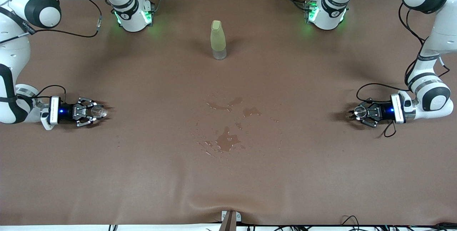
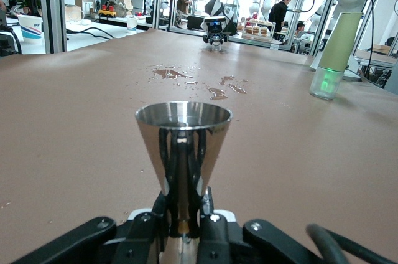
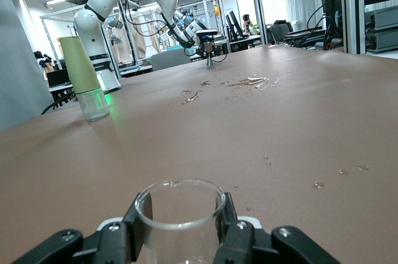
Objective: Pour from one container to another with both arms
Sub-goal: 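Open both grippers and release the beaker and jigger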
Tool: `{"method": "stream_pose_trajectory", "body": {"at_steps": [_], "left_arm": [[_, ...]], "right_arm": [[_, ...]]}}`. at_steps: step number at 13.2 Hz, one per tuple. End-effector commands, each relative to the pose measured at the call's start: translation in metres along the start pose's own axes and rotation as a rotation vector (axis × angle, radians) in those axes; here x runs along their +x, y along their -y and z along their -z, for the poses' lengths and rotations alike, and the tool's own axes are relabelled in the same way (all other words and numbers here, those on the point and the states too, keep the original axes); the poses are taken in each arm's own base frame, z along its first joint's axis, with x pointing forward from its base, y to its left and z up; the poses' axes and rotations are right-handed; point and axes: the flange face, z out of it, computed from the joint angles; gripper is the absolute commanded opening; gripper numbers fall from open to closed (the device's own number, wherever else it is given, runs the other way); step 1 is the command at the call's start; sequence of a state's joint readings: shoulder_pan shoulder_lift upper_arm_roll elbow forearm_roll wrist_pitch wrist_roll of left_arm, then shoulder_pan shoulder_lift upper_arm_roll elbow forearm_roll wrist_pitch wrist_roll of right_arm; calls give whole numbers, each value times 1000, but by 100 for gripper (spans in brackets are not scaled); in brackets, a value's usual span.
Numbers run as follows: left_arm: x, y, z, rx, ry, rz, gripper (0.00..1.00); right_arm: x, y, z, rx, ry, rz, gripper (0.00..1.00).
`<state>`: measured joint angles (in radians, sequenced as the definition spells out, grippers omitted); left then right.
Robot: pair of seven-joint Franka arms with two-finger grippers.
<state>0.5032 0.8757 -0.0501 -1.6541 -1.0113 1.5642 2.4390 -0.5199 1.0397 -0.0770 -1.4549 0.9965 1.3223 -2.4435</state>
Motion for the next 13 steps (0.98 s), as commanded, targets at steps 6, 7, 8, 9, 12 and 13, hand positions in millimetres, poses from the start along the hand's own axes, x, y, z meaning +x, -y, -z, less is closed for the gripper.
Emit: {"method": "stream_pose_trajectory", "body": {"at_steps": [6,7,8,9,12,13], "left_arm": [[4,0,6,-20,-6,-15,56],[5,-1,10,-15,-3,-12,59],[5,-1,16,-8,2,-8,60],[6,-1,21,-6,12,4,66],[13,2,58,-20,113,120,98],[22,7,71,-10,142,159,100]], "right_arm": [[29,8,17,26,-32,-47,79],[37,10,23,28,-38,-78,86],[46,10,25,34,-39,-104,86],[61,10,30,40,-35,-146,86],[143,5,47,37,35,-325,85],[173,3,51,24,63,-377,85]]}}
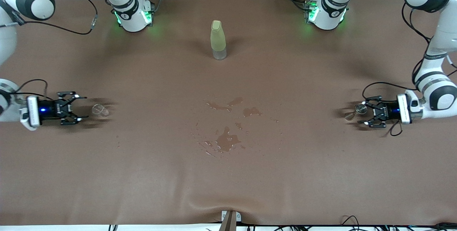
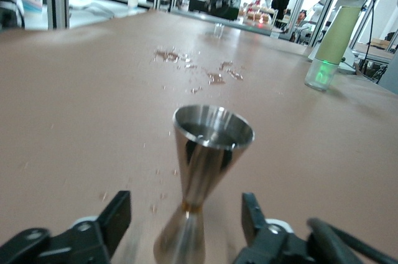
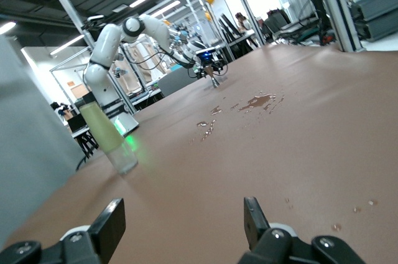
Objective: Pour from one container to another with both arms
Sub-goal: 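Open both grippers and release the beaker and jigger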
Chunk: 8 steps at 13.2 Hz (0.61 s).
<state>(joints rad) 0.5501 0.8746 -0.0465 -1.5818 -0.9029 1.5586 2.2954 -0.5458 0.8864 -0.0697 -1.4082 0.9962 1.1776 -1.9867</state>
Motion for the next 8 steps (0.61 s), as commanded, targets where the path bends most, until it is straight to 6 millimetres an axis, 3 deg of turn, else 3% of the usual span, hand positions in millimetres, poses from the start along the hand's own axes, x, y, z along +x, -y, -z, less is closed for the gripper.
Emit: {"method": "stream_pose_trajectory", "body": {"at_steps": [1,3,4,7,8], "left_arm": [[17,0,46,16,39,103,100],[43,6,70,30,47,182,100],[58,7,81,39,61,245,100],[128,4,109,86,115,505,100],[159,-1,117,115,137,549,100]], "right_arm": [[92,29,9,-40,94,-122,85],[173,54,-1,-96,165,-191,85],[201,61,-9,-138,191,-228,85],[268,82,-42,-214,260,-302,86],[290,91,-52,-249,284,-340,87]]}}
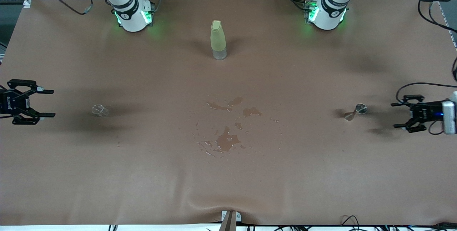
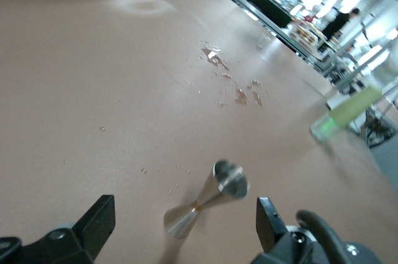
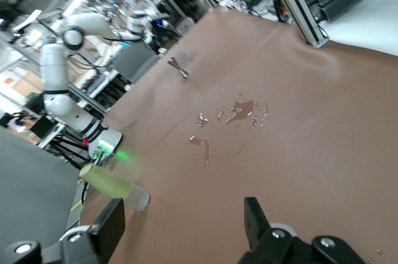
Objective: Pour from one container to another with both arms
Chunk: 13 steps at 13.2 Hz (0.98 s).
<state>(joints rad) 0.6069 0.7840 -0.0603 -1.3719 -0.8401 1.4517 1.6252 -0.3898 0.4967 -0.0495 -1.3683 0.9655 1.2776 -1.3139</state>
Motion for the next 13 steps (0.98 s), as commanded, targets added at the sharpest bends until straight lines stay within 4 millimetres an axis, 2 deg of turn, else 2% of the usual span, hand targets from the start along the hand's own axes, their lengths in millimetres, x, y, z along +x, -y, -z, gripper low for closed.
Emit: {"method": "stream_pose_trajectory", "body": {"at_steps": [1,3,5,6,7,8,10,13], "left_arm": [[65,-48,24,64,97,128,100],[111,-83,29,128,172,252,100],[158,-114,18,202,253,399,100],[179,-128,8,245,301,470,100],[201,-145,-1,307,351,535,100],[219,-160,-14,365,407,578,100],[255,-189,-46,492,496,644,100],[301,-229,-96,675,552,718,100]], "right_arm": [[33,35,-13,-70,72,-127,91],[53,53,-19,-130,109,-218,93],[80,83,-33,-229,175,-316,94],[85,98,-31,-287,167,-380,96],[82,110,-26,-374,167,-417,96],[77,118,-21,-432,194,-431,100],[76,135,-11,-535,244,-512,100],[97,171,-24,-694,276,-687,100]]}}
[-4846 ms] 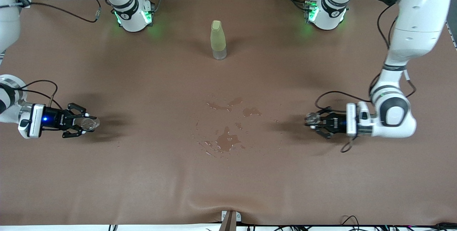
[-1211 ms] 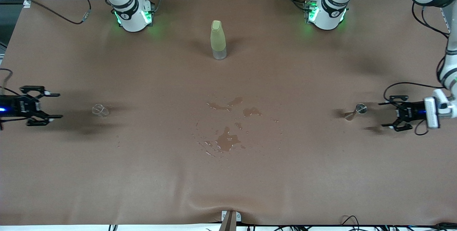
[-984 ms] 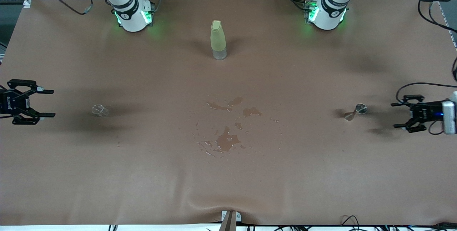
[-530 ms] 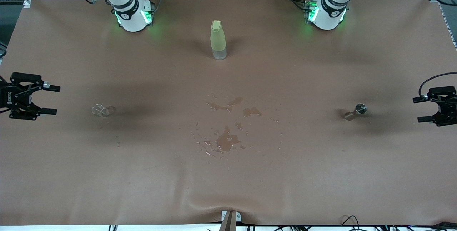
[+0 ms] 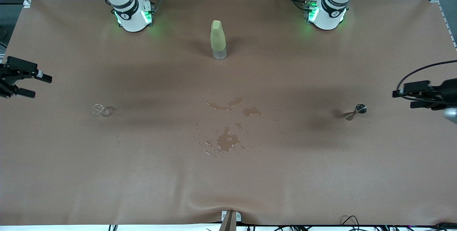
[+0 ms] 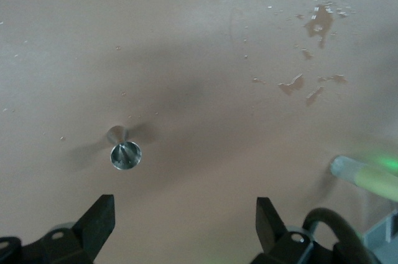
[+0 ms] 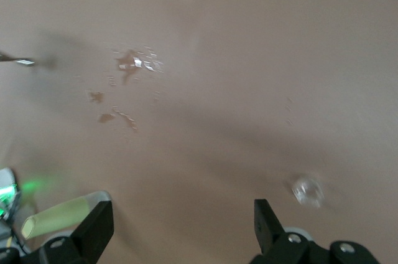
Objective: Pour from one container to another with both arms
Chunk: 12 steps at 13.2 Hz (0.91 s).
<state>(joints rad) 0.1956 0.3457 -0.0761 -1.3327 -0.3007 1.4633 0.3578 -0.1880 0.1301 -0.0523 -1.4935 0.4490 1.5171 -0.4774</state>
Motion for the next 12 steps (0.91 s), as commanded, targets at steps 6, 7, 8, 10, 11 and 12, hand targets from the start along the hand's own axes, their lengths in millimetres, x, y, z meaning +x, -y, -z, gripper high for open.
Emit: {"method": "stream_pose_trajectory", "body": {"at_steps": [6,7,8,10,11,12], "left_arm": [[18,-89,0,257,-55,219,100],[17,-90,5,260,-86,241,100],[13,-92,4,259,-86,245,100],[10,-95,8,258,-108,246,100],[10,-96,8,260,-112,244,100],[12,-96,11,261,-134,241,100]], "right_arm": [[-18,47,32,-377,23,-278,100],[-27,45,43,-388,11,-288,100],[-35,37,51,-399,17,-304,100],[-51,20,76,-446,-1,-300,100],[-49,22,72,-446,10,-303,100],[-49,19,68,-441,26,-311,100]]}}
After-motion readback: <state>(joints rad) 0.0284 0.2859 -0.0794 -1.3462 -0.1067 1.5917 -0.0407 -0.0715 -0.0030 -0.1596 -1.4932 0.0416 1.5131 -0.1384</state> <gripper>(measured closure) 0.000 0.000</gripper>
